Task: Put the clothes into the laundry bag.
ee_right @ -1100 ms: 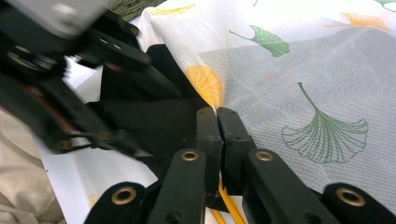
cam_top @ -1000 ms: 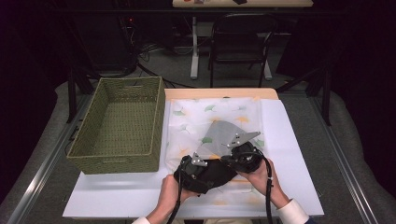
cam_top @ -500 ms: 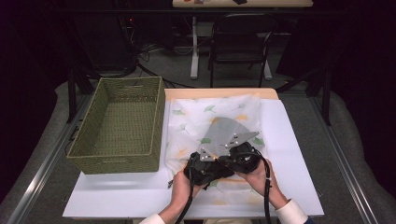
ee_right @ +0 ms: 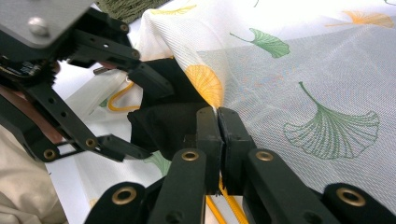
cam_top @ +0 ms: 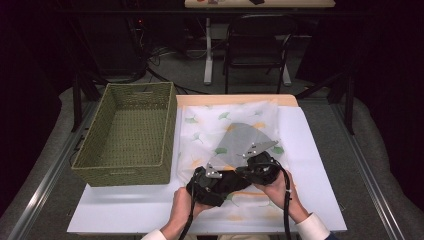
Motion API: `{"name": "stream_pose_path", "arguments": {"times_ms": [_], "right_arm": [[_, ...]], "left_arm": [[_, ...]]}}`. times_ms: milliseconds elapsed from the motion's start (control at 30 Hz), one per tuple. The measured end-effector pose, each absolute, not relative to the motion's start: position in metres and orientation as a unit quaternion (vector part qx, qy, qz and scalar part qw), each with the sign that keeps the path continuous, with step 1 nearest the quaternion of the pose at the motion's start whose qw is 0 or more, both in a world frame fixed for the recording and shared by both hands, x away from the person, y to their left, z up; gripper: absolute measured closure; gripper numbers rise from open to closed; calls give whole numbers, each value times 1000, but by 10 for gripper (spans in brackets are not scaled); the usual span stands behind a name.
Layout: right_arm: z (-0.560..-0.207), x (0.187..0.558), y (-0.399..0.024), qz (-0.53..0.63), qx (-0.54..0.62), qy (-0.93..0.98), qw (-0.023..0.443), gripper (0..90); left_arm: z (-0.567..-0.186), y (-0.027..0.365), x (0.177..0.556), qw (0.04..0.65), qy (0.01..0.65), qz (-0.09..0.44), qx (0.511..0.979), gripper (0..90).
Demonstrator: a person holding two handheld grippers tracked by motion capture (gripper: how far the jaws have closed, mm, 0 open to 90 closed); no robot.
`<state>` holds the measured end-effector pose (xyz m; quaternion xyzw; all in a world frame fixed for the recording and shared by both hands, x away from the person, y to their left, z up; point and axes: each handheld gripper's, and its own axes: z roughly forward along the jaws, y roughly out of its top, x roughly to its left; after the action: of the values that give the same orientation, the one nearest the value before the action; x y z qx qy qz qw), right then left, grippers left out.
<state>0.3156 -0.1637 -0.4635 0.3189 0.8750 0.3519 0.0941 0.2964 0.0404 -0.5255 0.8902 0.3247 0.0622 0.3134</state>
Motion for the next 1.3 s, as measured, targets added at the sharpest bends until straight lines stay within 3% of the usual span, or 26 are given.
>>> {"name": "stream_pose_path", "arguments": {"times_ms": [100,267,300,700,833,867,1067,1300], "right_arm": [[-464,315,-162,352,320,875,94,883],[-464,316,-162,351,316,876,94,883],[-464,316,-162,351,316,876,94,883],[-460,315,-162,362,319,871,90,883],[-463,316,-164,359,320,872,86,883],[-463,316,-165,359,320,872,86,883],[-464,316,-164,358,321,873,85,883],[-464,316,-162,352,321,875,86,883]], "left_arm": [[-530,40,295,316,332,58,887,414],[-538,26,298,322,322,58,889,414],[-538,26,298,322,322,58,889,833],[-538,8,335,364,361,71,856,833],[-537,15,334,355,354,53,864,746],[-534,21,331,342,341,43,875,657],[-523,38,317,317,319,27,893,500],[-503,73,307,309,330,48,891,479]]}}
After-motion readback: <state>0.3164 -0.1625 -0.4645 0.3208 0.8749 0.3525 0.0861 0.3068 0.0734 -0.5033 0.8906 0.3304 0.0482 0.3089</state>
